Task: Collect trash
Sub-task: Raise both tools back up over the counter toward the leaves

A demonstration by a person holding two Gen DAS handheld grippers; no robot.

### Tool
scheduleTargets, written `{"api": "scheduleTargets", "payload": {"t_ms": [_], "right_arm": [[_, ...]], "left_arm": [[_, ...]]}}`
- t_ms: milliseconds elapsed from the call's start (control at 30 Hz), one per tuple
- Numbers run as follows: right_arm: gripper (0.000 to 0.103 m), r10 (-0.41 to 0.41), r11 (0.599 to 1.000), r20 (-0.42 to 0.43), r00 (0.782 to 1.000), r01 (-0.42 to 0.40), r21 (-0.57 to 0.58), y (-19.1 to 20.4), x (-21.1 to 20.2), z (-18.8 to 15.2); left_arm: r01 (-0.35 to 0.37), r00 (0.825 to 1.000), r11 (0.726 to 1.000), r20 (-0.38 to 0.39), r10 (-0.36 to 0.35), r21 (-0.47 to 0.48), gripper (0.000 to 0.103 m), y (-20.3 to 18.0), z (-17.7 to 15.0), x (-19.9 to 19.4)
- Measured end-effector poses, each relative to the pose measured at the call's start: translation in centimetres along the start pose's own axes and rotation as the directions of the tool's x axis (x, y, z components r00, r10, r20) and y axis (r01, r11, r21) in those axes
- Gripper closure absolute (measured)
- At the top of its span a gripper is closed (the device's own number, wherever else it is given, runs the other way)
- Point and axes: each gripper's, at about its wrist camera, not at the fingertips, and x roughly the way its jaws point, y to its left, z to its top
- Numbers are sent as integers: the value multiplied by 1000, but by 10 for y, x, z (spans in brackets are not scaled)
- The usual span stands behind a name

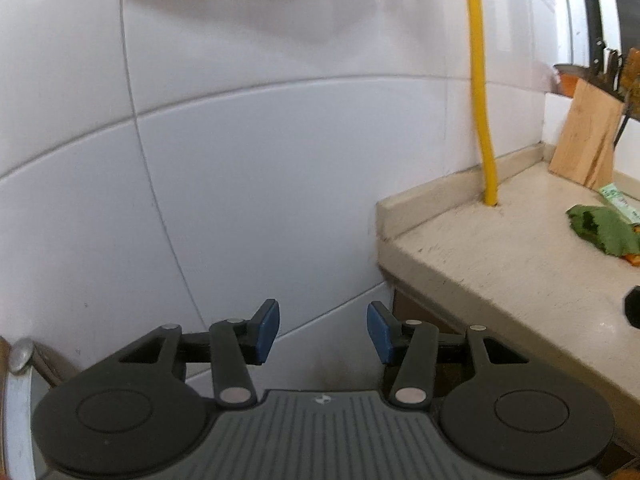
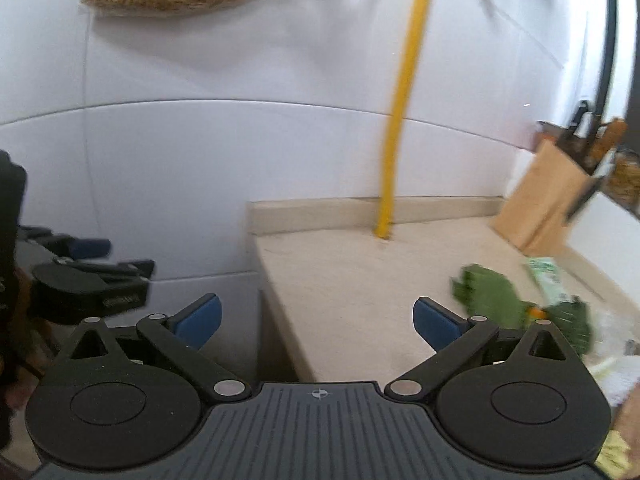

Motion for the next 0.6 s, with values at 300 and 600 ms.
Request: {"api": "scheduleTargets", "payload": {"t_ms": [300, 600], "right_arm": [[0, -107, 993, 4, 994, 107, 43, -51, -37, -17], [0, -209, 971, -19, 978, 210, 114, -135, -43, -30]], "left_arm": [[70, 995, 990, 68, -78, 122, 54, -32, -5, -27], [269, 960, 957, 42, -275, 111, 53, -116, 27, -32]]}}
